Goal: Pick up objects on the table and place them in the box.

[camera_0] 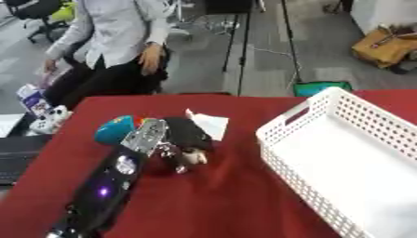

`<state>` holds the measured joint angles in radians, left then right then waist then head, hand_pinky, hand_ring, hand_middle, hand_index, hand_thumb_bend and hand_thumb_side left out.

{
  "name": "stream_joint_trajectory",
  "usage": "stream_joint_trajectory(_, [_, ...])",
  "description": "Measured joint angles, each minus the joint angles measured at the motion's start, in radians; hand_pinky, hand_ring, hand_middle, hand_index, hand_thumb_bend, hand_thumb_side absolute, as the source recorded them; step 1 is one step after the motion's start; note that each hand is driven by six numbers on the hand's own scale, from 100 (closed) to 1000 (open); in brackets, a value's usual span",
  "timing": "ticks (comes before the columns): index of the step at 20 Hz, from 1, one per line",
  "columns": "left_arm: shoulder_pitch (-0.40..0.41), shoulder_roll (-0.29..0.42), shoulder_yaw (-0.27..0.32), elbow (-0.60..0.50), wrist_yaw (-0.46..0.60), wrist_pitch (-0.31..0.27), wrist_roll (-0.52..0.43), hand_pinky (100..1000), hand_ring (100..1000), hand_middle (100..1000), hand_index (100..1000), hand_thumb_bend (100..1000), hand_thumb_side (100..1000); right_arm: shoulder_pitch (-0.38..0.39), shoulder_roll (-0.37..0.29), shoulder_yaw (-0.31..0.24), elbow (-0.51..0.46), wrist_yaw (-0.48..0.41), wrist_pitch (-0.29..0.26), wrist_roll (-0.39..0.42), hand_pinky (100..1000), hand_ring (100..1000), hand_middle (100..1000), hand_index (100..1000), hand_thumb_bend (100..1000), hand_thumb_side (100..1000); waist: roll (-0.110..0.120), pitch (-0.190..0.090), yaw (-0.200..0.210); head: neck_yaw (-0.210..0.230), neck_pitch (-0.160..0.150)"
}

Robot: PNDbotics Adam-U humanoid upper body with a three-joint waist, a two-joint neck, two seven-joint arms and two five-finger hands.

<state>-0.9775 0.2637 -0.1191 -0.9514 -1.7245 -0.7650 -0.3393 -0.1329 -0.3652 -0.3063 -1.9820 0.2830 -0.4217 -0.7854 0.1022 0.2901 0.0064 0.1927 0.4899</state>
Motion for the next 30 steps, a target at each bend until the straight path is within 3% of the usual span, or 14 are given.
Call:
stream_joint_trajectory(5, [-0.008,0.000,0.000,0.001,0.014,0.007,-0.007,581,773,840,952,282,347,-0.002,0.000,0.000,0.000,-0.002,0.000,0.000,756,677,668,703,100,855,0.001,0.000,-0.001,0.001,-0.002])
stream_joint_trajectory(10, [-0.008,0.000,0.000,0.002,0.016,0.015,-0.015,599,785,842,942,308,348,-0.008,0.000,0.000,0.000,-0.004,-0.003,0.003,755,675,666,702,100,854,0.001,0.000,-0.005,0.001,-0.003])
stream_joint_trajectory(11, [-0.008,0.000,0.000,0.002,0.014,0.017,-0.017,614,787,840,939,377,359,-0.008,0.000,0.000,0.000,-0.004,-0.004,0.004,754,676,667,702,100,854,0.001,0.000,-0.005,0.001,-0.003])
stream_joint_trajectory(12, [-0.009,0.000,0.001,0.002,0.010,0.018,-0.018,614,787,840,939,377,359,-0.008,0.000,0.000,0.000,-0.004,-0.006,0.006,754,676,667,702,100,854,0.001,0.000,-0.005,0.001,-0.003])
stream_joint_trajectory(13, [-0.010,0.000,0.002,0.001,0.003,0.019,-0.019,636,794,839,934,457,373,-0.008,0.000,0.000,0.000,-0.004,-0.006,0.006,754,675,666,702,100,855,0.001,0.000,-0.005,0.001,-0.003])
stream_joint_trajectory(22, [-0.016,0.000,0.005,-0.009,-0.077,0.001,-0.001,610,778,829,901,461,363,-0.008,0.000,0.001,0.000,-0.012,-0.010,0.010,755,674,665,701,100,854,0.002,0.001,-0.006,0.004,-0.003])
stream_joint_trajectory(30, [-0.018,0.000,0.005,0.009,-0.104,-0.018,0.018,550,740,802,860,396,337,-0.008,0.000,0.001,0.000,-0.013,-0.010,0.010,755,673,665,701,100,848,0.002,0.001,-0.008,0.009,-0.008])
